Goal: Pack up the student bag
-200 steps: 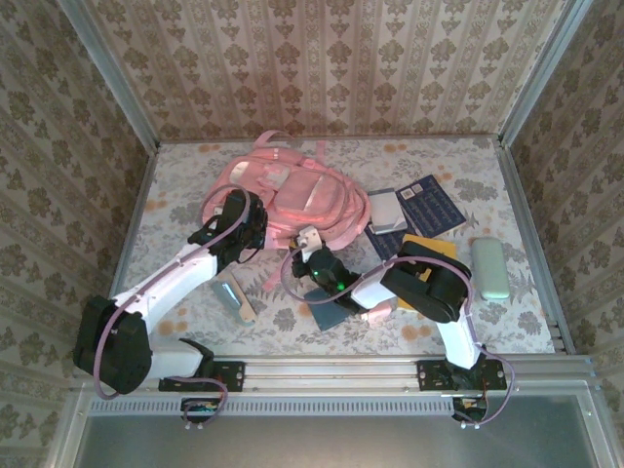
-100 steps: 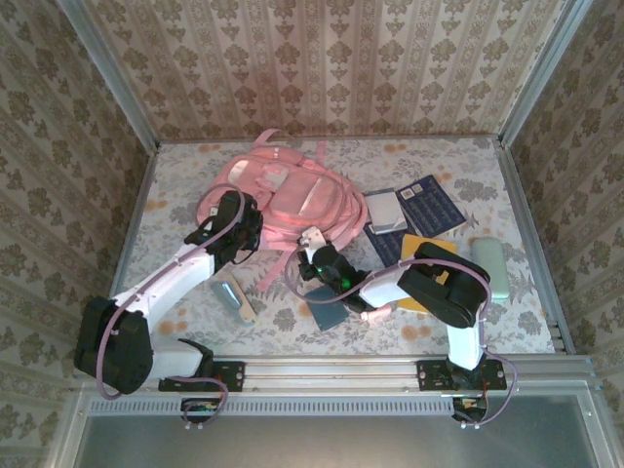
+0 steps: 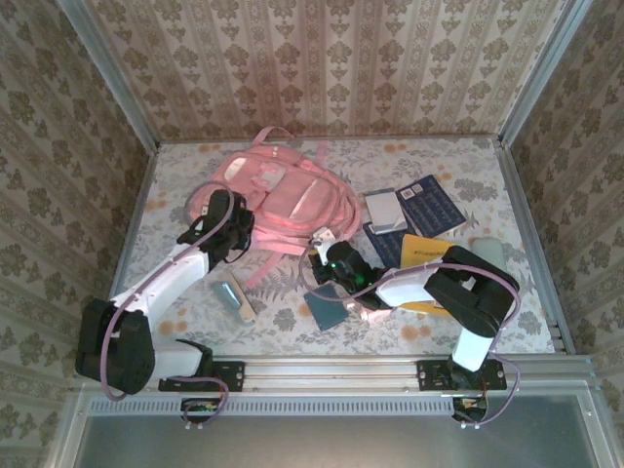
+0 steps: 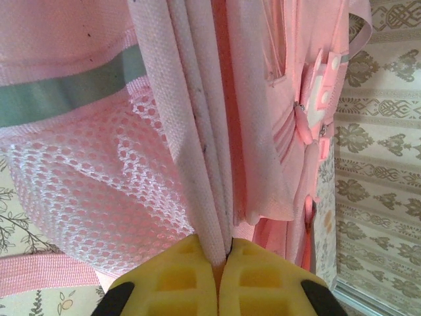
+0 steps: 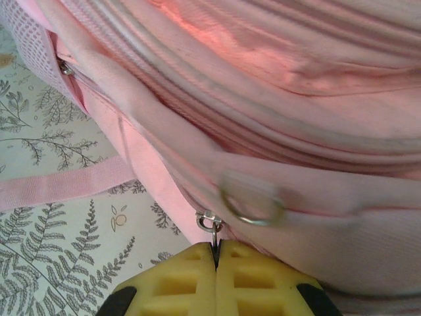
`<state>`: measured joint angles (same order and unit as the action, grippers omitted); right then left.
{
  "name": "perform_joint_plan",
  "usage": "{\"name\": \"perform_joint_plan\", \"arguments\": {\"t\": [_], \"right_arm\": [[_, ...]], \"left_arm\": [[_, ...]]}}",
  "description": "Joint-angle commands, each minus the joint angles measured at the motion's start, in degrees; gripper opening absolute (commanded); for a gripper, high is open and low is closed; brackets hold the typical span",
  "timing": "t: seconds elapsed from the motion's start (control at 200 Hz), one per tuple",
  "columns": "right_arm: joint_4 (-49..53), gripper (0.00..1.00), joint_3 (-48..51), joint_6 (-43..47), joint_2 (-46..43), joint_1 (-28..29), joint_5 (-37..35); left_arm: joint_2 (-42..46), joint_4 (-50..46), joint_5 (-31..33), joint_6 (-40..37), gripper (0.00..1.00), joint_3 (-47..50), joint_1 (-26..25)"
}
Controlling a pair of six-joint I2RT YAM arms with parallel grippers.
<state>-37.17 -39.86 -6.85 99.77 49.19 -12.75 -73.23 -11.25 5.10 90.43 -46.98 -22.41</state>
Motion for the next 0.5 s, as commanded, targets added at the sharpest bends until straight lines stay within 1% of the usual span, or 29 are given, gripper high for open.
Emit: {"name": "perform_joint_plan", "arguments": {"t": [0.0,0.24,0.495], "right_arm": [[6.5,0.0,2.0,0.8,-2.5,-2.4,1.0],[14.8,0.0,1.0,1.5,-4.9,-5.4,2.7],[18.8,0.0,1.1,3.1,-7.8,-8.3,3.2]], "left_arm": [[2.9,1.1,2.5,-3.1,0.0,-0.6,2.3],[2.9,-1.3,1.3,-6.9,0.0,-1.8,5.0],[0.4,-5.5,-0.5,-13.2,0.0,-6.2,7.3]]}}
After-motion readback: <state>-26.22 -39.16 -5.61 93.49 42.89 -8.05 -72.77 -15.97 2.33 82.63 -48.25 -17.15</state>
